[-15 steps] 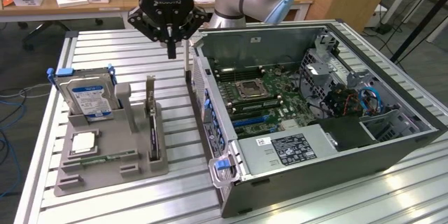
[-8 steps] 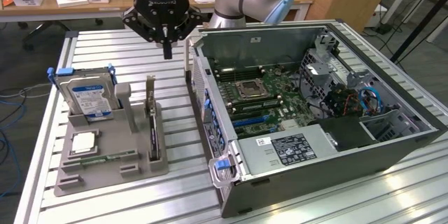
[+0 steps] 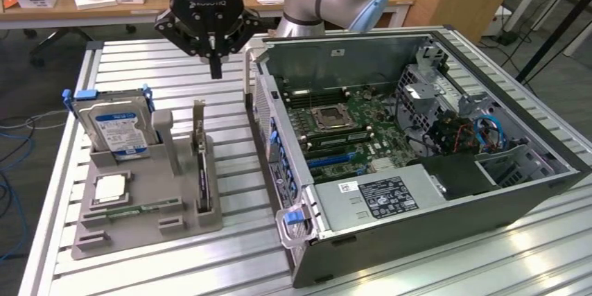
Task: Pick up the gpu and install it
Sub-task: 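Reach for the gpu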
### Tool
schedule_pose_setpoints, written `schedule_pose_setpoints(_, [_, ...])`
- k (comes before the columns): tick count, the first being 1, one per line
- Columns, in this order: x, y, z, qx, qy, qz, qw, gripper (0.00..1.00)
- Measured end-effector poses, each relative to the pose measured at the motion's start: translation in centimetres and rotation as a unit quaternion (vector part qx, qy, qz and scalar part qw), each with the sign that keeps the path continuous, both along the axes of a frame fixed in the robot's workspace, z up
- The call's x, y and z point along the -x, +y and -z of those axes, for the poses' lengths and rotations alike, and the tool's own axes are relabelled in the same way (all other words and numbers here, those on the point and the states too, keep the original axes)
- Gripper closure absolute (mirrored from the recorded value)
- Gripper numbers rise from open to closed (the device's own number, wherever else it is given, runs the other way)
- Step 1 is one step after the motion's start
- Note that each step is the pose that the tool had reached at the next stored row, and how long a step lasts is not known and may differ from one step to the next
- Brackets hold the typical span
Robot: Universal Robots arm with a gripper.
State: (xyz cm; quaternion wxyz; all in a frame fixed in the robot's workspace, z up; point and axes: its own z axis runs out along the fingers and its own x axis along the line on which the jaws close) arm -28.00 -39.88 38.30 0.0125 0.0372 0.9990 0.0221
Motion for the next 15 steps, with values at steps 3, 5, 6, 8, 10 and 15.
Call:
schedule_pose_setpoints(3, [0.3,0.00,0.00,0.0000,0.0000,0.000,1.0000,0.89])
schedule_pose_setpoints(5, [0.6,0.00,0.00,0.0000,-0.0001,0.000,1.0000,0.89])
schedule_pose_setpoints(6, [0.8,0.00,0.00,0.0000,0.0000,0.000,1.0000,0.89])
schedule_pose_setpoints(8, [1.1,0.00,0.00,0.0000,0.0000,0.000,1.0000,0.89])
schedule_pose_setpoints(10, [1.3,0.00,0.00,0.0000,0.0000,0.000,1.0000,0.89])
schedule_pose_setpoints(15, [2.1,0.00,0.01,0.0000,0.0000,0.000,1.0000,0.89])
